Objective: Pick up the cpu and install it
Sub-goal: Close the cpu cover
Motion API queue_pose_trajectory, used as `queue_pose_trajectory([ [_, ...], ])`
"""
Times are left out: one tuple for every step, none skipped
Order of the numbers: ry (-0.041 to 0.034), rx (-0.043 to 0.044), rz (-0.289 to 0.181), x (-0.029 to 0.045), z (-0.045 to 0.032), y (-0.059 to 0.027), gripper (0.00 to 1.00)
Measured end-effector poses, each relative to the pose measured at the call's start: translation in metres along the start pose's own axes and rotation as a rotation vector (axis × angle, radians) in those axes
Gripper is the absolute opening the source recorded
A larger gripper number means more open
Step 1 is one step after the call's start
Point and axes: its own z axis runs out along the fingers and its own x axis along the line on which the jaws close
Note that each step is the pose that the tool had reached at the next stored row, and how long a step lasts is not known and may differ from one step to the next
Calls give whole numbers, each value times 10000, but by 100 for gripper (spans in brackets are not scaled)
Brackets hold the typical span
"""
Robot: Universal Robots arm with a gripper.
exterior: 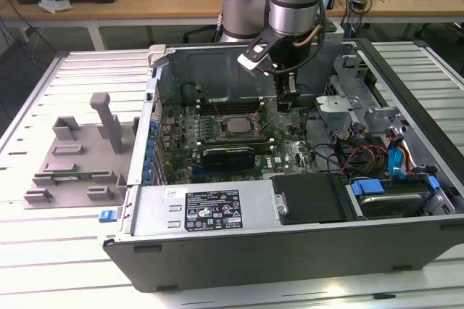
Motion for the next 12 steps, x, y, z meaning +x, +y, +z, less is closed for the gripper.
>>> queue_pose_trajectory([
  [-2, 1, 1, 0, -2, -24, 11],
  [-2, 1, 4, 1, -2, -40, 11],
  [-3, 1, 9, 1, -3, -65, 11],
  [-4, 1, 17, 3, -5, -104, 11],
  [-5, 0, 31, 4, -7, -160, 11],
  [-4, 1, 36, 4, -7, -177, 11],
  [-4, 0, 43, 4, -7, -193, 11],
  [-5, 0, 49, 5, -8, -215, 11],
  [-5, 0, 54, 5, -9, -233, 11],
  [-5, -1, 68, 6, -10, -268, 11],
  [-6, -1, 79, 6, -11, -295, 11],
  [-6, -1, 77, 6, -11, -295, 11],
])
